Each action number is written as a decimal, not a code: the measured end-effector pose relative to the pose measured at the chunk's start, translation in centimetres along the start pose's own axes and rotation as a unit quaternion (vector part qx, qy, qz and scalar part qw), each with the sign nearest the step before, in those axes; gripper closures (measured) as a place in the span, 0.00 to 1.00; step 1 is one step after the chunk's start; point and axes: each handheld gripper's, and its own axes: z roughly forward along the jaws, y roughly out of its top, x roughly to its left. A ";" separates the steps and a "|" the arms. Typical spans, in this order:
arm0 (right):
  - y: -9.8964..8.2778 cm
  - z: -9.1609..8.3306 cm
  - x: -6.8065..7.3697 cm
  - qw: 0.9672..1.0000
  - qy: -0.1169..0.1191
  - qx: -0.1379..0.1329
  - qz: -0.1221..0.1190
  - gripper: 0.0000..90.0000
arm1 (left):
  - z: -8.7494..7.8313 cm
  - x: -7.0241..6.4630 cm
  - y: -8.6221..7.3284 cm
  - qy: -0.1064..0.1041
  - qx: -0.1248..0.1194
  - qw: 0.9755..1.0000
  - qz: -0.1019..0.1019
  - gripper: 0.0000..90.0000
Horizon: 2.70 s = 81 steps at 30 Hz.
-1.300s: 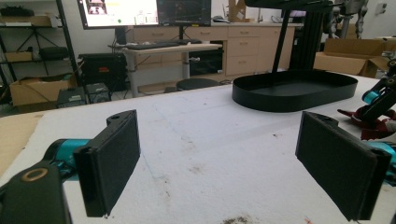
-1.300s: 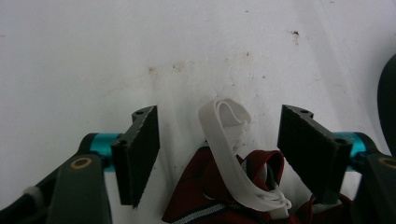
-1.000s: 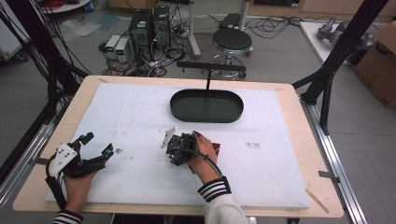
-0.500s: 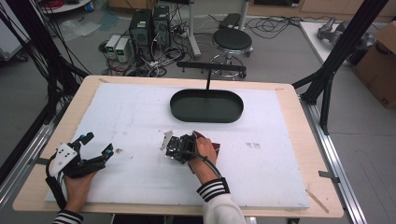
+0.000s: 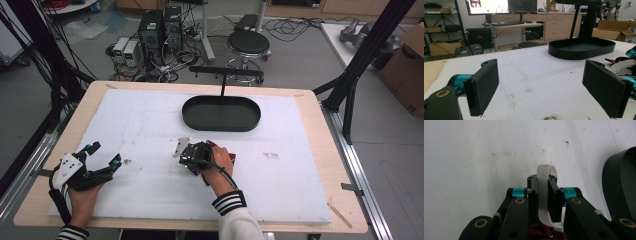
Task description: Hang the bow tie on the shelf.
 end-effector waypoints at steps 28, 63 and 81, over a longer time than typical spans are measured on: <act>-1.4 -6.2 -3.7 0.976 -0.020 -0.181 0.119 0.91 | 0.0 0.0 0.0 0.000 0.003 1.000 0.003 0.16; -0.6 -13.1 -11.7 0.948 -0.109 -0.240 0.180 0.91 | 0.0 0.0 0.0 0.000 0.000 1.000 -0.002 0.16; -0.9 -12.6 -16.6 0.935 -0.098 -0.270 0.209 0.91 | 0.1 0.0 0.0 0.001 0.002 1.000 -0.002 0.16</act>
